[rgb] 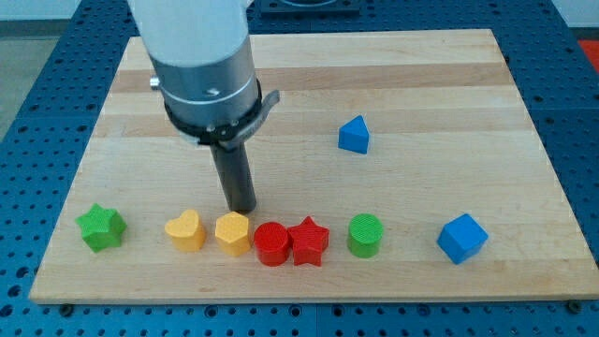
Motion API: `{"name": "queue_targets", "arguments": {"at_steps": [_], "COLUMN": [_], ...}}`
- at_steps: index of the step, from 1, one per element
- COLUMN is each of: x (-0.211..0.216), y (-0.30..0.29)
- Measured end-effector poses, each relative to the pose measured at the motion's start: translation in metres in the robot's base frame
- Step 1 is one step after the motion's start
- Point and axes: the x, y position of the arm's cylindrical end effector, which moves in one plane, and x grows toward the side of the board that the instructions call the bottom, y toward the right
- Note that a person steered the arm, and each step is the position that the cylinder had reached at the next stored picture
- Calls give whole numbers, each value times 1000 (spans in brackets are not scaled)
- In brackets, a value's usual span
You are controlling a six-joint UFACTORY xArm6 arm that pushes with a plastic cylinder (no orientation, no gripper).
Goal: Push the blue triangle into the blue cube
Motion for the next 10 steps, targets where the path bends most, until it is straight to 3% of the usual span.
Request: {"name": "queue_targets", "arguments": {"at_steps": [2,3,5,10], "x": [-124,-127,-86,-78], "y": [67,93,130,156]}}
